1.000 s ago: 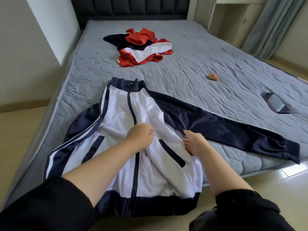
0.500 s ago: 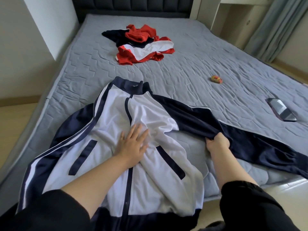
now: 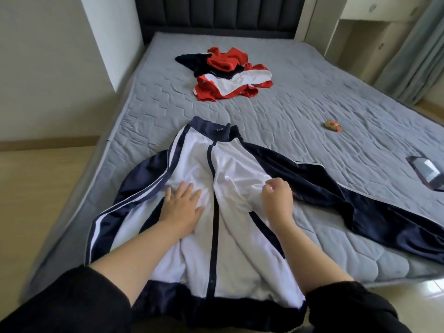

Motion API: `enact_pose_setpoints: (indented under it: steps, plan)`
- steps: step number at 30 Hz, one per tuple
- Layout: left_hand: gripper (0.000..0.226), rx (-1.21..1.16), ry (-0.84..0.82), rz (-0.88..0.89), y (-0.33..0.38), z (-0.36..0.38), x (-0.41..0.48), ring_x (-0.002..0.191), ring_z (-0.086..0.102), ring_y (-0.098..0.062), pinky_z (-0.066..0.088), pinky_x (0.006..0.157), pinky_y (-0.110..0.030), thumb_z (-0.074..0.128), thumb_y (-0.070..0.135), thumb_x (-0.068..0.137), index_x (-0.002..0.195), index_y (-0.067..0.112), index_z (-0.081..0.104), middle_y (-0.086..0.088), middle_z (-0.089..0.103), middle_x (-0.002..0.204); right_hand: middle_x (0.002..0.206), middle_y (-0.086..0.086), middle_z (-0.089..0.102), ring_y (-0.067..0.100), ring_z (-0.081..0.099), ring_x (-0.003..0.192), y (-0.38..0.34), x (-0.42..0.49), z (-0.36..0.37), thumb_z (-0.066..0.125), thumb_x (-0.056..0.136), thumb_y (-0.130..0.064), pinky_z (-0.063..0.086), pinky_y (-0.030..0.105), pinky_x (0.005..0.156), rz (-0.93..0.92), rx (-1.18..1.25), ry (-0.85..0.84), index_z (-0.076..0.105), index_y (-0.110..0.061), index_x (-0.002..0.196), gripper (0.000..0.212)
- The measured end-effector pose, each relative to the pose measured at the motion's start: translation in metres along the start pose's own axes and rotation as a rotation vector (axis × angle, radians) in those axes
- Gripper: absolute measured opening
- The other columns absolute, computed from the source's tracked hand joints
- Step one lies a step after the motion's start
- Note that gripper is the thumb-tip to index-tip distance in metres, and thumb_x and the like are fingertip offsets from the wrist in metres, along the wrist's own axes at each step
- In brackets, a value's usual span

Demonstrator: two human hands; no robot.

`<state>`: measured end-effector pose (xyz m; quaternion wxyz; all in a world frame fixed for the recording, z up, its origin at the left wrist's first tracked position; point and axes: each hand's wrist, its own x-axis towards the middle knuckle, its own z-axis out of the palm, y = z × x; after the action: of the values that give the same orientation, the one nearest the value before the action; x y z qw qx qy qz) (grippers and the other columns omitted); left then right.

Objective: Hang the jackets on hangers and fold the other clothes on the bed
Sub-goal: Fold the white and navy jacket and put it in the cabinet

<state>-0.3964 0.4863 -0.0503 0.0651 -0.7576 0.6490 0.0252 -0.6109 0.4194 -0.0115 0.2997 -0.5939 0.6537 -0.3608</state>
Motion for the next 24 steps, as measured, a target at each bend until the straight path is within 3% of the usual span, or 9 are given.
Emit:
enact_pose_setpoints:
  steps: [3,5,7,10,11,13,15,19,24]
  plan:
    - [0.056,0.13,0.043,-0.067,-0.044,-0.005,-0.013,0.147,-0.005,-0.021,0.004,0.116,-0.053,0.024,0.042,0.101,0.152,0.026,0.012,-0.001,0.003,0.161,0.144,0.005,0.041,0.023,0.031,0.136,-0.009,-0.021,0.041,0.043,0.094,-0.021,0.024,0.037,0.11,-0.317,-0.391,-0.252,0.05,-0.013,0.131,0.038]
    - [0.06,0.245,0.026,-0.115,-0.077,-0.009,-0.021,0.147,-0.008,-0.026,0.002,0.114,-0.056,0.028,0.043,0.1,0.153,0.029,0.003,-0.002,-0.004,0.161,0.158,0.004,0.019,0.019,0.006,0.147,-0.013,-0.031,0.069,0.034,0.098,-0.027,0.002,0.046,0.117,-0.447,-0.649,-0.363,0.039,-0.016,0.14,0.043]
    - [0.07,0.209,-0.013,-0.233,-0.11,-0.011,-0.028,0.147,-0.003,-0.029,0.008,0.114,-0.056,0.037,0.041,0.098,0.151,0.031,-0.009,-0.003,-0.009,0.16,0.159,0.004,0.013,0.02,-0.003,0.148,-0.017,-0.041,0.092,0.025,0.099,-0.029,-0.006,0.053,0.116,-0.449,-0.726,-0.458,0.032,-0.015,0.144,0.047]
    - [0.086,-0.317,-0.054,-0.484,-0.148,-0.011,-0.033,0.134,0.037,-0.032,0.037,0.104,-0.041,0.058,0.041,0.088,0.153,0.024,0.004,-0.011,0.026,0.154,0.159,0.006,0.008,0.023,-0.002,0.148,-0.031,-0.058,0.117,0.022,0.1,-0.028,-0.001,0.051,0.118,-0.418,-0.741,-0.579,0.023,-0.014,0.147,0.049]
    - [0.078,-0.504,-0.062,-0.548,-0.157,-0.008,-0.033,0.124,0.048,-0.032,0.043,0.095,-0.037,0.064,0.036,0.085,0.148,0.016,0.025,-0.012,0.044,0.143,0.16,0.006,0.007,0.023,-0.002,0.147,-0.038,-0.064,0.124,0.022,0.1,-0.027,-0.001,0.049,0.118,-0.426,-0.729,-0.595,0.02,-0.014,0.148,0.05]
    - [0.037,-0.707,-0.049,-0.598,-0.167,-0.007,-0.035,0.102,0.062,-0.032,0.051,0.081,-0.033,0.068,0.022,0.078,0.112,0.008,0.062,-0.016,0.066,0.112,0.159,0.005,0.007,0.022,-0.001,0.147,-0.055,-0.076,0.137,0.024,0.1,-0.026,-0.001,0.048,0.118,-0.432,-0.664,-0.63,0.013,-0.015,0.151,0.053]
    - [0.008,-0.656,-0.05,-0.559,-0.172,-0.011,-0.04,0.091,0.065,-0.033,0.052,0.071,-0.032,0.062,0.011,0.078,0.085,0.009,0.064,-0.017,0.068,0.098,0.159,0.005,0.009,0.023,0.003,0.146,-0.069,-0.085,0.15,0.028,0.1,-0.032,0.004,0.049,0.118,-0.426,-0.625,-0.678,0.011,-0.016,0.152,0.057]
    - [0.012,-0.356,0.105,-0.678,-0.205,-0.035,-0.048,0.096,0.062,-0.034,0.046,0.074,-0.033,0.05,0.01,0.088,0.092,0.014,0.061,-0.012,0.064,0.102,0.16,0.003,0.006,0.022,0.006,0.146,-0.079,-0.092,0.164,0.031,0.098,-0.045,0.013,0.053,0.114,-0.369,-0.781,-0.761,0.018,-0.019,0.149,0.058]
    - [0.033,-0.886,0.576,-1.088,-0.289,-0.06,-0.054,0.111,0.059,-0.035,0.045,0.091,-0.035,0.05,0.003,0.086,0.115,0.005,0.066,-0.018,0.064,0.119,0.16,0.0,-0.001,0.021,0.0,0.147,-0.085,-0.092,0.174,0.028,0.098,-0.042,0.013,0.056,0.114,-0.264,-0.878,-0.783,0.006,-0.022,0.153,0.062]
